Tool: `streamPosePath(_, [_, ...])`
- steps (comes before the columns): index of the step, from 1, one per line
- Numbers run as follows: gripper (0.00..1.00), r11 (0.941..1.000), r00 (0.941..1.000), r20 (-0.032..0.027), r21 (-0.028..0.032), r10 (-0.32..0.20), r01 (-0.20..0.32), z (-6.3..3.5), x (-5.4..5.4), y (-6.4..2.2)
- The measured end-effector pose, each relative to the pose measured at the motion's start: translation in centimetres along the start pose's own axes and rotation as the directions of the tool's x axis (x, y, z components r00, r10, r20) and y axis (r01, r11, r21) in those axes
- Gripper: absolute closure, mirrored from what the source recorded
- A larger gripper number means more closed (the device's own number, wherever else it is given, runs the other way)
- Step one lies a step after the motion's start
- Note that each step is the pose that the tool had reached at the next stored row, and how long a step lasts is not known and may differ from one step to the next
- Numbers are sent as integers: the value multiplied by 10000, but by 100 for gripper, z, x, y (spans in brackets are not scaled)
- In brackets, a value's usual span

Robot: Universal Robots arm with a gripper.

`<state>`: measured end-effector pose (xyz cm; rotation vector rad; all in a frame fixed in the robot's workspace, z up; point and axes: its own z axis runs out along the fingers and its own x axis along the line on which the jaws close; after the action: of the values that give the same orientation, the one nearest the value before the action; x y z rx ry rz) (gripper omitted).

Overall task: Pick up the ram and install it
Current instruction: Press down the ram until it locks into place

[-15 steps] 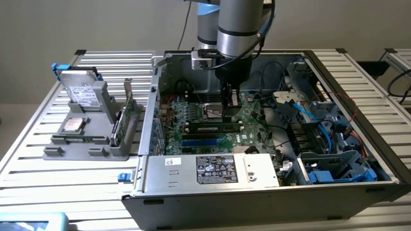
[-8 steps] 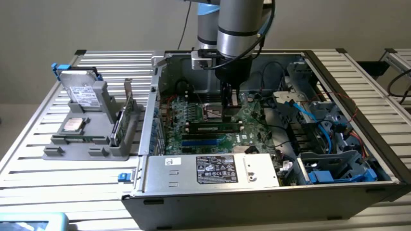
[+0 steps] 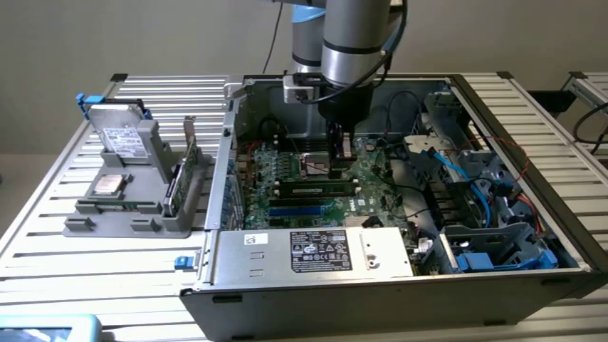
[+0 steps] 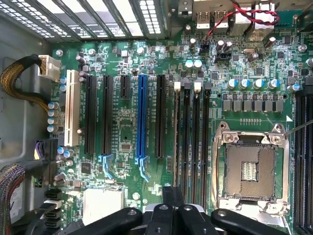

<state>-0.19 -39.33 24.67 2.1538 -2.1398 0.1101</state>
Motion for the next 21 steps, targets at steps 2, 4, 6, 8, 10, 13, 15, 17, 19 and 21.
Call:
streamPosePath(2, [89, 10000, 10000, -4, -3, 6, -6, 7, -1, -15])
streamPosePath(4, [89, 10000, 10000, -11, -4, 11, -11, 17, -2, -27])
streamPosePath(6, [89, 10000, 10000, -23, -5, 11, -11, 18, -1, -27])
streamPosePath(8, [89, 10000, 10000, -32, 18, 16, -16, 28, -4, -27])
streamPosePath(10, [89, 9999, 10000, -80, 113, 29, -28, 36, -11, -28])
streamPosePath(13, [89, 9998, 9999, -113, 174, 36, -34, 55, -26, -28])
streamPosePath(15, [89, 9998, 9999, -166, 178, 39, -36, 73, -44, -29])
streamPosePath(17, [89, 9998, 9998, -208, 181, 40, -37, 86, -58, -29])
streamPosePath(19, [89, 9998, 9998, -208, 182, 40, -36, 94, -71, -30])
streamPosePath(21, [89, 9998, 9998, -209, 181, 40, -36, 103, -77, -29])
